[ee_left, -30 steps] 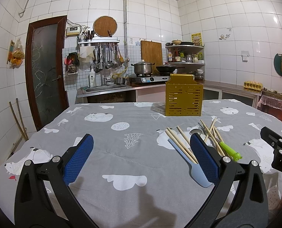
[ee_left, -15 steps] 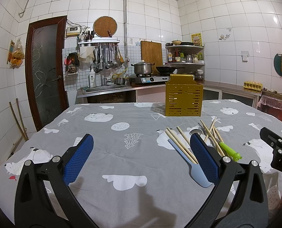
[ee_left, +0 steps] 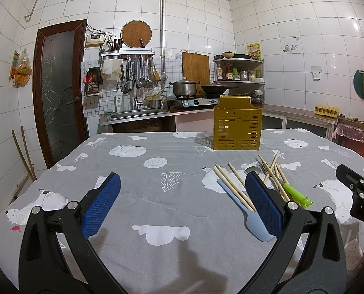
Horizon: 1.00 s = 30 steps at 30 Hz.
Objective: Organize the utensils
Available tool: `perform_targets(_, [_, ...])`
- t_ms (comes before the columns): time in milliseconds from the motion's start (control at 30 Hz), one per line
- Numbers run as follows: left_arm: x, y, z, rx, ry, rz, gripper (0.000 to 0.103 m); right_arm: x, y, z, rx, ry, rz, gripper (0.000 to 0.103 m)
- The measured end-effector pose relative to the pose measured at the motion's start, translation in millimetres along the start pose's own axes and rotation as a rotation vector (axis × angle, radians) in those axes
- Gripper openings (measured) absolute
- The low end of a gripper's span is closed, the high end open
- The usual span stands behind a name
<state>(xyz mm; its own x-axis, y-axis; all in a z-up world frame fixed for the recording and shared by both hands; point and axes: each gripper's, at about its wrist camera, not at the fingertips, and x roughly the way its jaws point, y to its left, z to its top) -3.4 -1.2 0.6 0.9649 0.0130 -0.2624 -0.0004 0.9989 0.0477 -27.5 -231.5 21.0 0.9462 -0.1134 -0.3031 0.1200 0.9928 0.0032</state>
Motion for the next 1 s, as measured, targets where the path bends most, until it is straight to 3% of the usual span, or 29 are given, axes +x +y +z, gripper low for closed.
perform_targets(1000, [-3.6,2.3,8.5,-0.005,0.002,-0.025,0.098,0.0,-5.1,4.2,0.011,-0.010,-0.002,0.099])
